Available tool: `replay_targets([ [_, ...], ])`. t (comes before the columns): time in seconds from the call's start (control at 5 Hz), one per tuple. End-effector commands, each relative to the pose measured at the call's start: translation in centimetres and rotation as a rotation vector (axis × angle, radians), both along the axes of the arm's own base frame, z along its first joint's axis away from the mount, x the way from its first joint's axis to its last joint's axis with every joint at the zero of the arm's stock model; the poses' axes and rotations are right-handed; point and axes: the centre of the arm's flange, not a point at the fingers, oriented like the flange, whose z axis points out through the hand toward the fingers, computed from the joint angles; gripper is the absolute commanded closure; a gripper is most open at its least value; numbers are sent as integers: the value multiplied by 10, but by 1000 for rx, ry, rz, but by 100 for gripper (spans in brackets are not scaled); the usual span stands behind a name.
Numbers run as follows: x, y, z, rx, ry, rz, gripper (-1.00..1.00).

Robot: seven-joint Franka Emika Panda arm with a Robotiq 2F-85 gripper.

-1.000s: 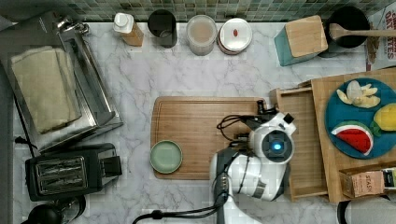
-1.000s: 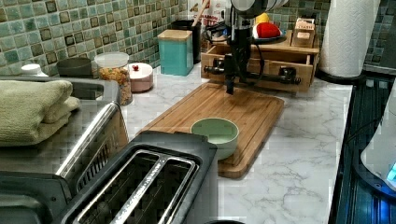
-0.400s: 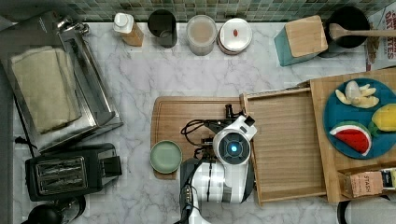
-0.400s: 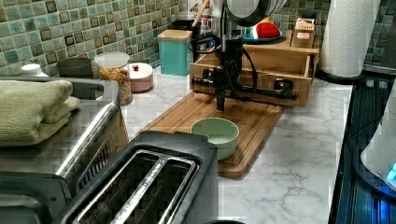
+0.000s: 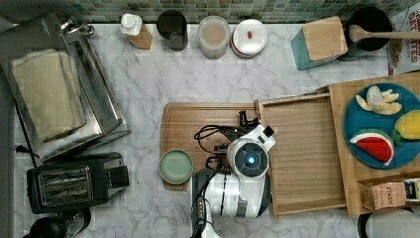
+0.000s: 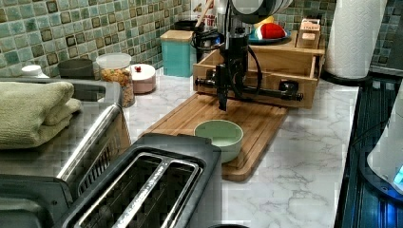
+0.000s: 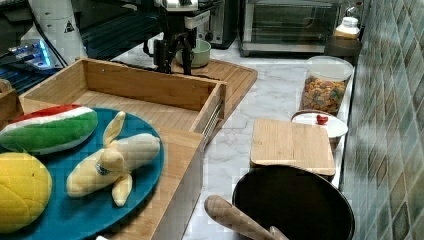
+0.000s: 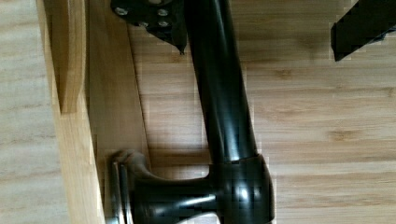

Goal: Open the drawer.

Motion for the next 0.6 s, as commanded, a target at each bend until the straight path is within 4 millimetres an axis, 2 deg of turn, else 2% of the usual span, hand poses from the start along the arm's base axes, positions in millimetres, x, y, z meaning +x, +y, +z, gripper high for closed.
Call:
replay_targets([
  [0.2, -49, 130, -19, 25, 129, 178, -100],
  [0.6, -49, 130, -19, 25, 129, 178, -100],
])
